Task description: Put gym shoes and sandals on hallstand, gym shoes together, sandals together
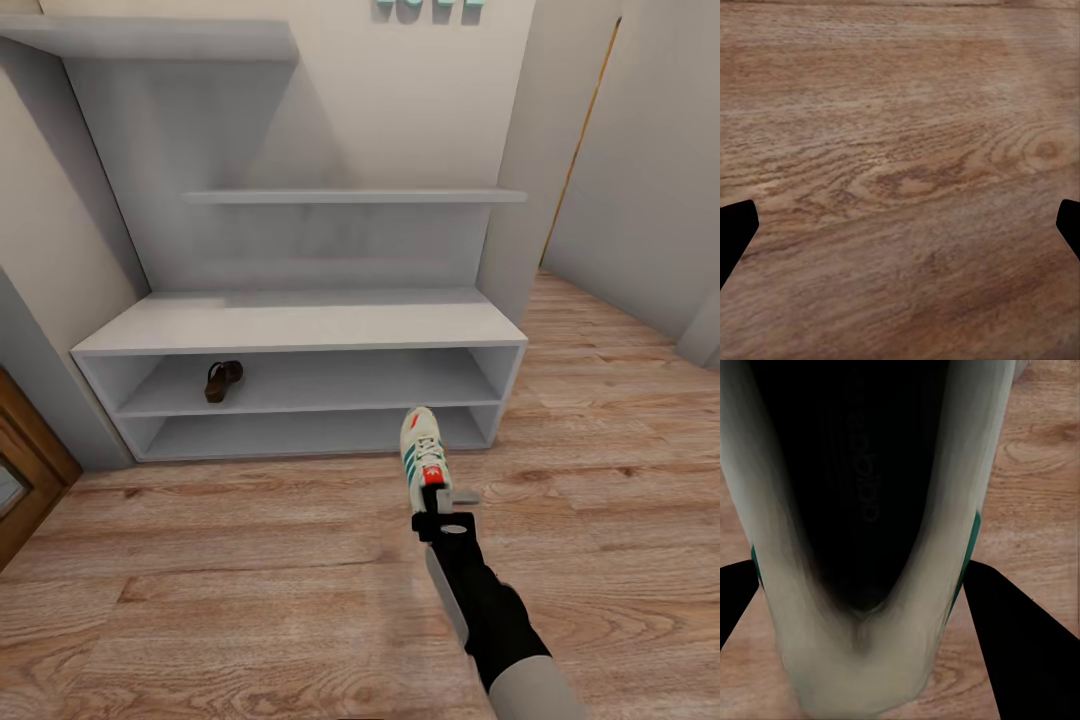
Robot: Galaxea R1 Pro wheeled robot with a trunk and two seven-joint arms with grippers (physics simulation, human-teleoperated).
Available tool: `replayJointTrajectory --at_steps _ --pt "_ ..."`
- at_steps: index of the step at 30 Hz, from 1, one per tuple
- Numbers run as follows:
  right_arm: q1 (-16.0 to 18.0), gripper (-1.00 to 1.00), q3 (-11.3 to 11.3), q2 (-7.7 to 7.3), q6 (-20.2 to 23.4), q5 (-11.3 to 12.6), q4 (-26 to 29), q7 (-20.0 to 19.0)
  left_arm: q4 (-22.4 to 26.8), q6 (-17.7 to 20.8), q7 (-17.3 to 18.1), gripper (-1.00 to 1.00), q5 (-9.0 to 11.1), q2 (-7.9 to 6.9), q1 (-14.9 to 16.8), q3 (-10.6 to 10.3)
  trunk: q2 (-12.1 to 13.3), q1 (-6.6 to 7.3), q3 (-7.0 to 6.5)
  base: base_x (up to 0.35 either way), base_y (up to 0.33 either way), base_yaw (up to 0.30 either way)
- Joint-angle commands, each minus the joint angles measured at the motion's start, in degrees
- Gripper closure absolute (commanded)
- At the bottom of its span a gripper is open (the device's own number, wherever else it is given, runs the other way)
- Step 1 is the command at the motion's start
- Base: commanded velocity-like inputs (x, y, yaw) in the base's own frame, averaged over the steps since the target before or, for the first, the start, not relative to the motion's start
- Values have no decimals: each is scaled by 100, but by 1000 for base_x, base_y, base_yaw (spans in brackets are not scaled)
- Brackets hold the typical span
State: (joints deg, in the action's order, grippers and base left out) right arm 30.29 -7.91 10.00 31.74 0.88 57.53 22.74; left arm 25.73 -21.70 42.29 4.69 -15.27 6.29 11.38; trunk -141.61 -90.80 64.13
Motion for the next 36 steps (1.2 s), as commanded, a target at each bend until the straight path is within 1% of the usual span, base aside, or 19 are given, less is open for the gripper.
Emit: replayJointTrajectory --at_steps 1,4,5,10,14,18,20,21,22,25,29,36 --pt "36 100 -9 0 65 17 3 36 -7 8 46 -100 33 -1 4 13 -2 1 5 0 0 0" --pt "133 100 -8 0 167 17 -1 40 -7 11 47 -100 32 1 4 13 -2 1 5 0 0 0" --pt "733 100 -8 0 1096 17 -3 42 -7 13 47 -100 32 1 4 12 -2 1 5 0 0 0" --pt "830 100 -6 0 1176 23 -4 45 -7 16 49 -100 32 -1 4 13 -2 1 5 0 0 0" --pt "857 100 -8 0 1200 31 -5 45 -7 13 48 -100 32 0 4 15 -162 -87 77 0 0 0" --pt "879 100 -8 0 1329 88 -1 45 -7 13 48 -100 32 1 4 19 -168 -97 165 0 0 0" --pt "922 100 -8 0 1514 161 3 46 -7 13 50 -100 32 1 4 21 -171 -102 210 0 0 0" --pt "987 100 -8 0 1742 268 9 46 -8 14 49 -100 32 4 4 22 -172 -105 232 0 0 0" --pt "1006 100 -8 0 1811 316 12 43 -11 13 49 -100 32 5 4 22 -173 -107 254 0 0 0" --pt "1031 100 -8 0 1893 375 27 39 -14 13 46 -100 34 6 4 22 -177 -115 321 0 0 0" --pt "1039 100 -2 0 1922 397 36 38 -15 15 48 -100 36 7 4 22 -183 -126 409 0 0 0" --pt "1043 100 0 0 1932 402 40 37 -9 8 44 -100 40 4 4 29 -183 -126 409 0 0 0"
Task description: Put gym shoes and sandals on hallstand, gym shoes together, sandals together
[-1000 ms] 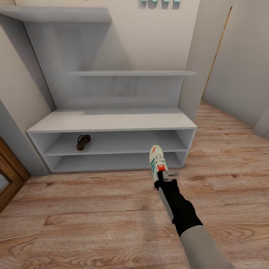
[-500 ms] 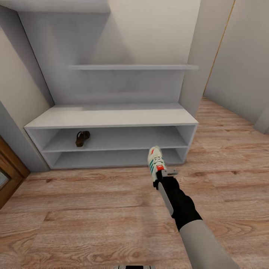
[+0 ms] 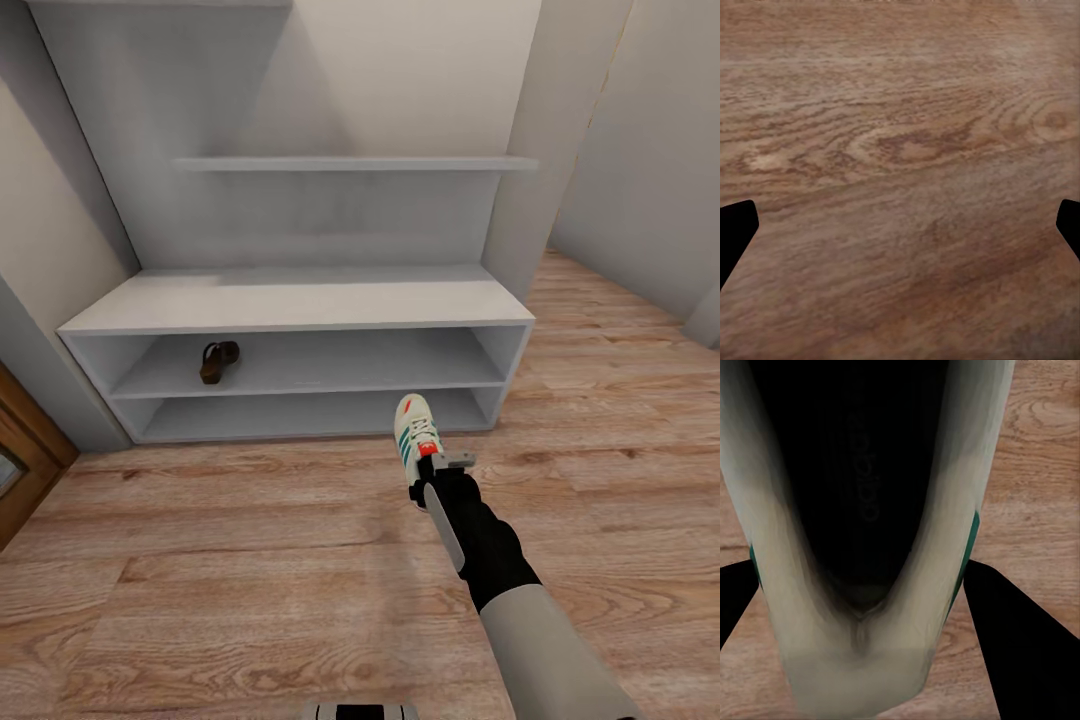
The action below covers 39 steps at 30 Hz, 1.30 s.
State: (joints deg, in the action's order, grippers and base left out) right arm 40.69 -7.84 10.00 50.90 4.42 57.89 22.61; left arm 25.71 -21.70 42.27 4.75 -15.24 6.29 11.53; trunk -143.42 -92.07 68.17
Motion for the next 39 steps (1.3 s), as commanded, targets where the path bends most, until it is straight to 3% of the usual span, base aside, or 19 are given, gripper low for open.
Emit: replayJointTrajectory --at_steps 1,9,27,39 --pt "3 100 -7 0 16 49 4 51 -6 10 46 -100 35 1 4 15 -2 1 5 0 0 0" --pt "4 100 -6 0 20 48 -3 51 -13 14 45 -100 35 3 4 31 -2 1 5 36 1 0" --pt "5 100 -7 0 16 43 -14 51 -12 7 45 -100 35 4 4 25 -2 1 5 278 159 0" --pt "2 100 19 0 40 51 49 56 -69 7 45 -100 35 4 4 -10 -5 -4 49 0 0 0"
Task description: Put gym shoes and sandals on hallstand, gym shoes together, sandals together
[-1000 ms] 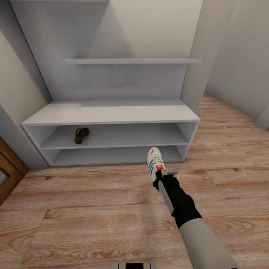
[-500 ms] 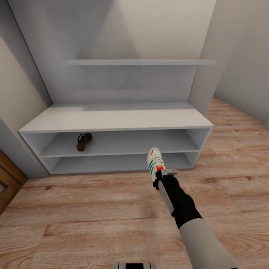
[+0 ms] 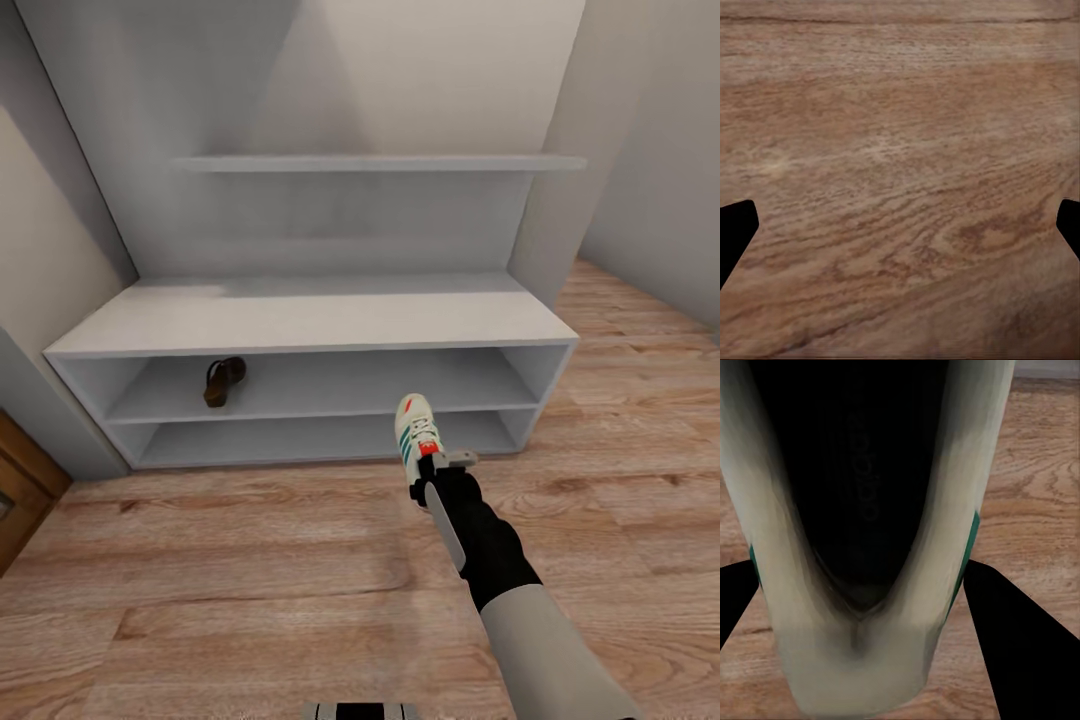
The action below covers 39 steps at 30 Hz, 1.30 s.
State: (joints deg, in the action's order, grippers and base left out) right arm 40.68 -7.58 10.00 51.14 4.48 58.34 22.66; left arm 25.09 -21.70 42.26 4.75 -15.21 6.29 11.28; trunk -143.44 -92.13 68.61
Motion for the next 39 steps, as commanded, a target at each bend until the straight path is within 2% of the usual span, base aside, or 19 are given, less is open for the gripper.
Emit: replayJointTrajectory --at_steps 1,17,26,39 --pt "2 100 -7 0 18 45 15 53 -23 8 46 -100 35 1 4 15 -4 -1 27 0 0 0" --pt "4 100 11 0 27 48 27 54 -31 8 46 -100 35 1 4 15 -25 -42 422 0 0 0" --pt "3 100 18 0 27 45 28 54 -31 8 46 -100 33 1 4 15 -25 -42 493 0 0 0" --pt "4 100 27 0 30 45 31 54 -26 -5 46 -100 35 1 4 55 -25 -42 500 0 0 0"
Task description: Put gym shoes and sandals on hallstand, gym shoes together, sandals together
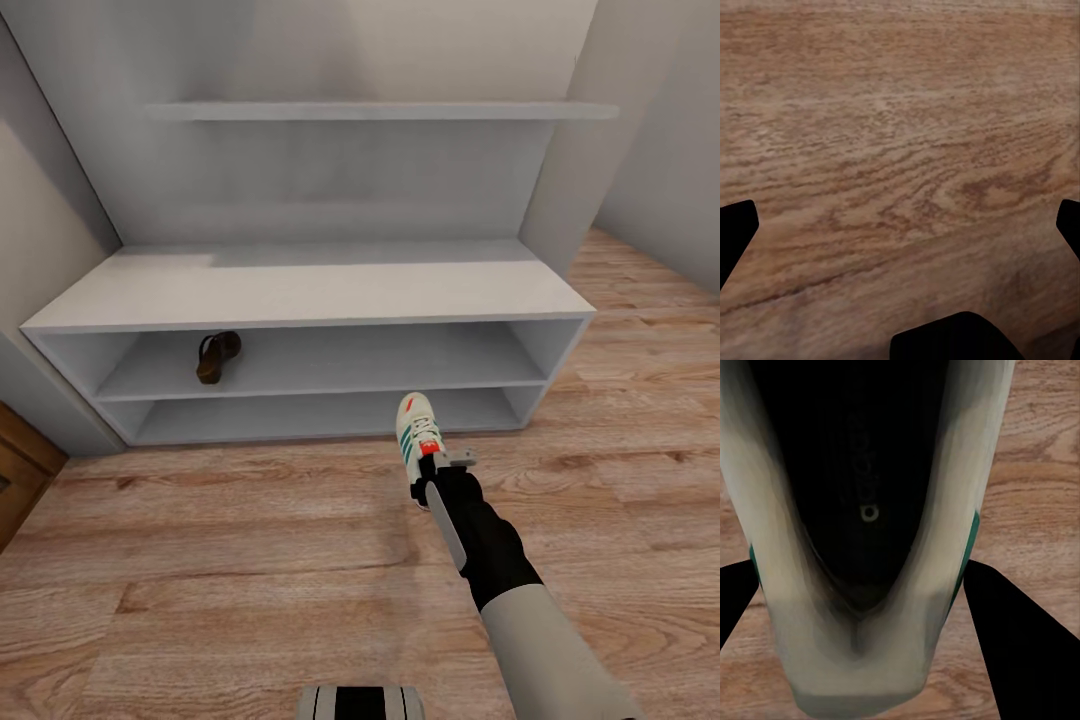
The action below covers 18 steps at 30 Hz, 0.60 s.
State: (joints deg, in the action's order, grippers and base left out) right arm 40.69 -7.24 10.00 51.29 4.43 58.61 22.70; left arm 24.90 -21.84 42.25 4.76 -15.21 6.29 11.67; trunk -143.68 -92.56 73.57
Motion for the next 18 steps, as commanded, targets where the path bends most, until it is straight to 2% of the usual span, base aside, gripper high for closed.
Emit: replayJointTrajectory --at_steps 1,10,18 --pt "2 100 -6 0 17 50 3 50 -8 9 47 -100 34 1 3 12 -2 1 4 0 0 0" --pt "0 100 -5 0 14 51 16 50 -11 13 47 -100 34 1 3 2 -2 1 4 0 0 0" --pt "6 100 -20 0 21 50 275 50 -11 15 47 -100 34 1 3 10 -2 1 4 0 0 0"
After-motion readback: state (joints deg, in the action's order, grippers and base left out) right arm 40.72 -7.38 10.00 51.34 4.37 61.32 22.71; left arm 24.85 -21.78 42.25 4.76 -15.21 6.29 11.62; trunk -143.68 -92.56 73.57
